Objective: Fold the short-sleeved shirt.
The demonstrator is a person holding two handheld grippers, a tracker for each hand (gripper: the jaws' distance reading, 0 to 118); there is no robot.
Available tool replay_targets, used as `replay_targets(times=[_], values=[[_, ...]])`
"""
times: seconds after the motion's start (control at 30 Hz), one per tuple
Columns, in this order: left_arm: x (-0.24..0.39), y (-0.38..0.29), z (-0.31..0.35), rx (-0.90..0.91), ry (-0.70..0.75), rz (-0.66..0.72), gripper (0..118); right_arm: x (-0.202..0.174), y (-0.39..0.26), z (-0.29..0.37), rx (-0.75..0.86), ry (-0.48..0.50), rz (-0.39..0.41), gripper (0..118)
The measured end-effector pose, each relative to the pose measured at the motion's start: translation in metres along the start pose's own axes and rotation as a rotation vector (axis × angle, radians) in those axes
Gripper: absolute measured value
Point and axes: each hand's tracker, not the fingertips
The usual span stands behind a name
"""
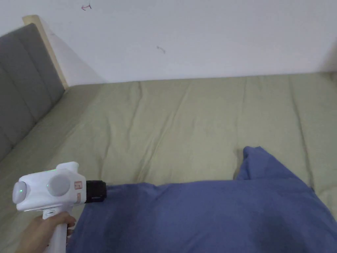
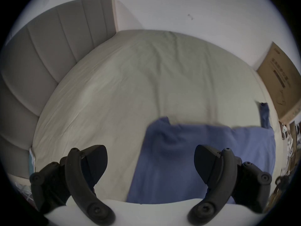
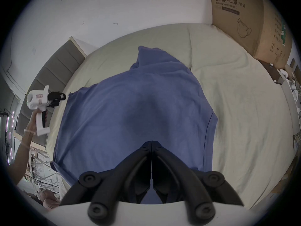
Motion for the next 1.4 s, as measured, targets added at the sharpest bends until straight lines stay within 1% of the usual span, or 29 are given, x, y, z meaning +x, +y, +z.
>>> replay_targets(times=[0.1,0.13,0.17,0.2,0.23,0.27,0.3,0.33,0.37,0.4,0.5,0.53,0.63,0.67,0.73,0.77,0.83,0.93,0.97,1.0,1.03,1.07,1.1,1.13,1.17,1.2,1.27,1.33,1.4], values=[[0.002,0.007,-0.033,-0.049,-0.006,0.037,110,0.003,-0.001,-0.005,-0.018,-0.008,-0.004,0],[0.004,0.004,-0.041,-0.066,-0.038,0.057,106,0.005,-0.002,-0.007,-0.023,-0.015,-0.007,0],[0.011,-0.003,-0.044,-0.099,-0.071,0.079,92,0.008,-0.003,-0.01,-0.028,-0.021,-0.013,0],[0.018,-0.008,-0.043,-0.09,0.053,0.02,91,0.012,-0.003,-0.013,-0.036,-0.024,-0.02,0],[0.025,-0.009,-0.039,-0.029,0.033,-0.006,90,0.014,-0.003,-0.015,-0.04,-0.03,-0.026,0],[0.03,-0.009,-0.036,-0.037,0.051,-0.037,81,0.017,-0.002,-0.016,-0.044,-0.037,-0.033,0],[0.029,-0.011,-0.029,-0.024,0.046,-0.034,69,0.021,0.0,-0.018,-0.043,-0.037,-0.04,0],[0.03,-0.009,-0.026,-0.021,0.057,-0.029,49,0.025,0.002,-0.019,-0.042,-0.036,-0.049,0],[0.03,-0.007,-0.022,-0.017,0.059,-0.025,8,0.028,0.007,-0.02,-0.042,-0.026,-0.063,0],[0.028,-0.002,-0.019,-0.02,0.041,-0.023,2,0.032,0.014,-0.021,-0.038,-0.008,-0.069,0],[0.027,0.001,-0.01,-0.034,0.022,-0.037,2,0.043,0.05,-0.025,0.002,0.017,-0.061,1],[0.028,0.001,-0.006,-0.036,0.02,-0.042,2,0.047,0.064,-0.027,0.013,0.038,-0.064,5],[0.023,0.001,0.008,-0.017,0.005,-0.045,2,0.063,0.118,-0.045,0.046,0.058,-0.095,81],[0.022,0.001,0.014,-0.003,-0.005,-0.047,2,0.069,0.137,-0.056,0.05,0.072,-0.097,87],[0.018,0.005,0.023,0.003,-0.017,-0.052,2,0.078,0.171,-0.078,0.015,0.085,-0.115,87],[0.018,0.006,0.028,0.01,-0.018,-0.06,2,0.081,0.185,-0.093,-0.029,0.076,-0.115,87],[0.016,0.008,0.035,0.023,-0.017,-0.072,2,0.084,0.204,-0.124,-0.113,0.008,-0.137,87],[0.017,0.009,0.041,0.031,-0.02,-0.075,2,0.087,0.209,-0.169,-0.248,-0.065,-0.114,84],[0.015,0.009,0.04,0.032,-0.021,-0.075,2,0.083,0.206,-0.177,-0.27,-0.104,-0.092,84],[0.016,0.009,0.041,0.033,-0.018,-0.08,2,0.074,0.205,-0.175,-0.229,-0.138,-0.072,84],[0.017,0.009,0.042,0.033,-0.014,-0.088,2,0.063,0.205,-0.169,-0.232,-0.165,-0.027,84],[0.017,0.009,0.043,0.034,-0.012,-0.103,2,0.056,0.205,-0.163,-0.239,-0.182,0.022,80],[0.015,0.009,0.041,0.032,-0.008,-0.111,2,0.051,0.206,-0.159,-0.249,-0.194,0.05,69],[0.016,0.009,0.042,0.032,-0.006,-0.114,2,0.047,0.205,-0.156,-0.252,-0.2,0.081,52],[0.017,0.009,0.044,0.035,-0.008,-0.116,2,0.045,0.206,-0.154,-0.263,-0.219,0.112,29],[0.017,0.008,0.047,0.044,-0.012,-0.115,2,0.042,0.207,-0.154,-0.276,-0.181,0.116,15],[0.016,0.008,0.053,0.047,-0.016,-0.107,2,0.04,0.205,-0.156,-0.298,-0.131,0.061,4],[0.013,0.009,0.059,0.045,-0.018,-0.103,2,0.035,0.202,-0.156,-0.281,-0.172,0.093,2],[0.008,0.01,0.066,0.045,-0.029,-0.098,2,0.039,0.203,-0.148,-0.267,-0.163,0.08,1]])
